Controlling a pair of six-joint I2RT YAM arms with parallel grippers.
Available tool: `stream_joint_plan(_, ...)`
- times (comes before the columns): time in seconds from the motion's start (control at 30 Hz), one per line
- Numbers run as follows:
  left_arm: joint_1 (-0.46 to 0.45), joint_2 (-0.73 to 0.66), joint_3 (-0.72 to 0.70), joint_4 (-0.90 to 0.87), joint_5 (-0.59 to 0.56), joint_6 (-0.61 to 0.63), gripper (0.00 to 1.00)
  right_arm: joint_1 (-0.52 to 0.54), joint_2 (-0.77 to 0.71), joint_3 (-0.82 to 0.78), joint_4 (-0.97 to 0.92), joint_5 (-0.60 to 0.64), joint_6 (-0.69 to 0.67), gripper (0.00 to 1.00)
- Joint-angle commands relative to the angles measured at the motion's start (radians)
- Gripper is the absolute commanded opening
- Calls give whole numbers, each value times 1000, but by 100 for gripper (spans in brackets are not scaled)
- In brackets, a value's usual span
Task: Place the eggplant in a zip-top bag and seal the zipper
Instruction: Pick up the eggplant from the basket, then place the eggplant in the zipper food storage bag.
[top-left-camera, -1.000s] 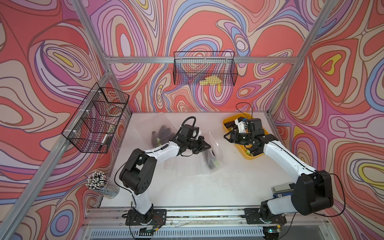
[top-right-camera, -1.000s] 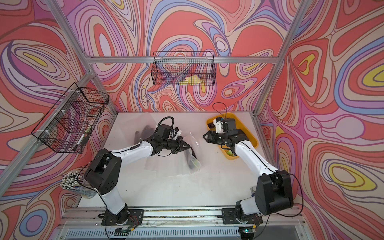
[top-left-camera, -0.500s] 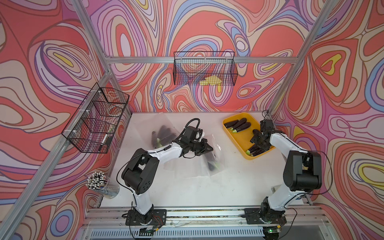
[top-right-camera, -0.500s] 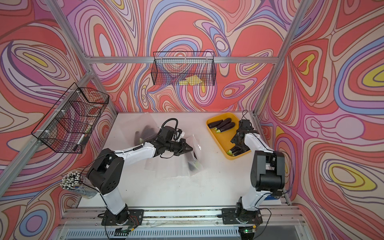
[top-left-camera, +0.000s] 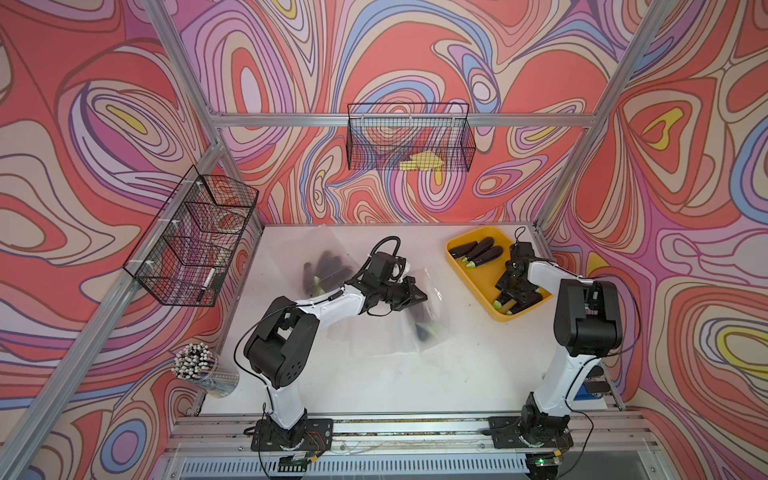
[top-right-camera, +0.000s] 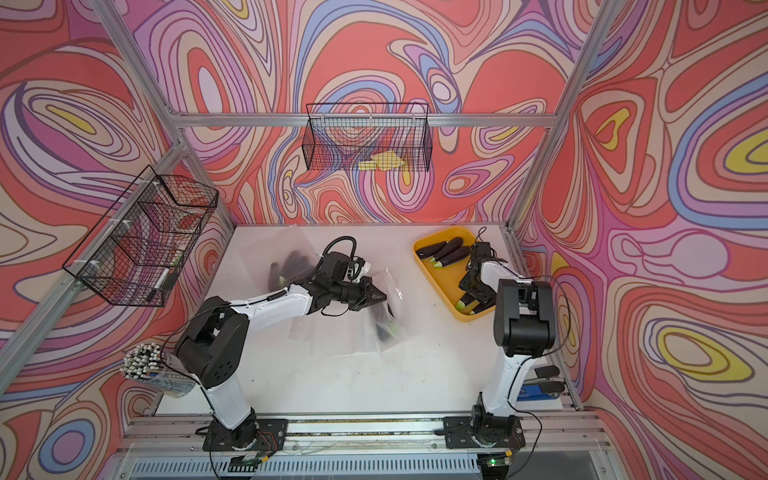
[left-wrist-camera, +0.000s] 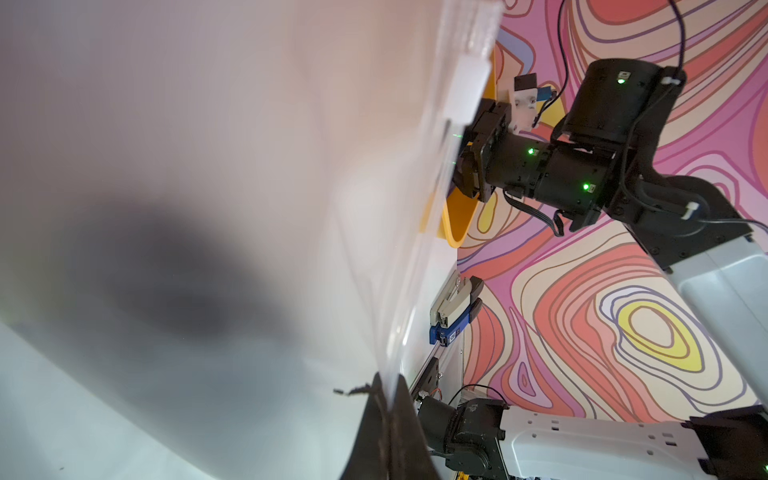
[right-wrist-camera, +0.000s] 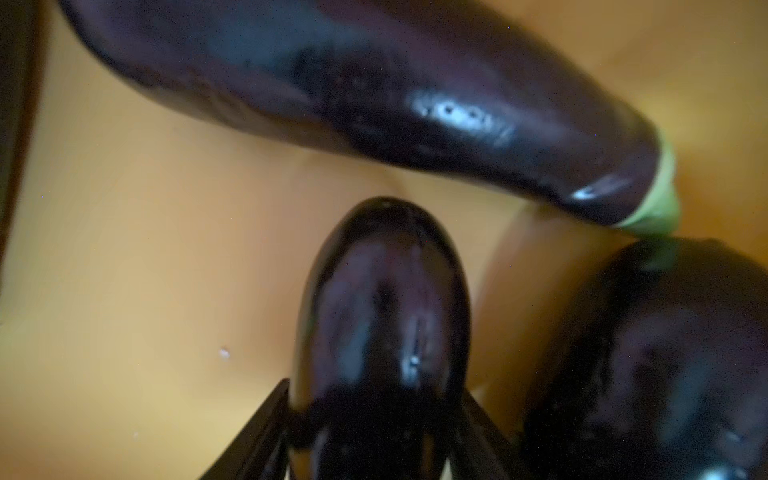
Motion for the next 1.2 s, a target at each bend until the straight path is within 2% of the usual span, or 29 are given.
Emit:
stream_joint_plan(0.0, 2, 12, -1, 19, 7, 3, 0, -4, 4, 0, 17, -8, 5, 48)
stream_joint_plan(0.13, 10, 22, 1, 19, 6, 6, 0, 16, -92, -21, 21, -37, -29, 39)
stream_joint_plan(0.3, 18, 42, 17, 11, 14, 15, 0, 105, -282, -28, 14, -45, -77, 38)
stream_joint_plan(0.37, 18, 46, 31, -6, 14, 26, 0, 172, -372, -72, 104, -124, -119, 37)
stream_joint_plan(0.47, 21, 55, 40, -14, 18, 27, 0, 271, -467, -167, 297, -335, -97, 35)
stream_joint_plan(0.57, 24, 64, 39, 9, 31, 4, 0, 398, -535, -288, 507, -359, -89, 35)
stream_joint_plan(0.63, 24, 63, 43, 17, 38, -5, 0, 454, -555, -366, 636, -369, -89, 35)
stream_joint_plan(0.8, 26, 39, 39, 31, 48, -29, 0, 491, -531, -489, 811, -403, -77, 34)
stream_joint_plan(0.97, 38, 24, 8, 116, 70, -101, 0, 537, -527, -553, 855, -422, -142, 34)
stream_joint_plan(1.17, 37, 12, 17, 107, 65, -107, 0, 559, -549, -616, 819, -470, -165, 34)
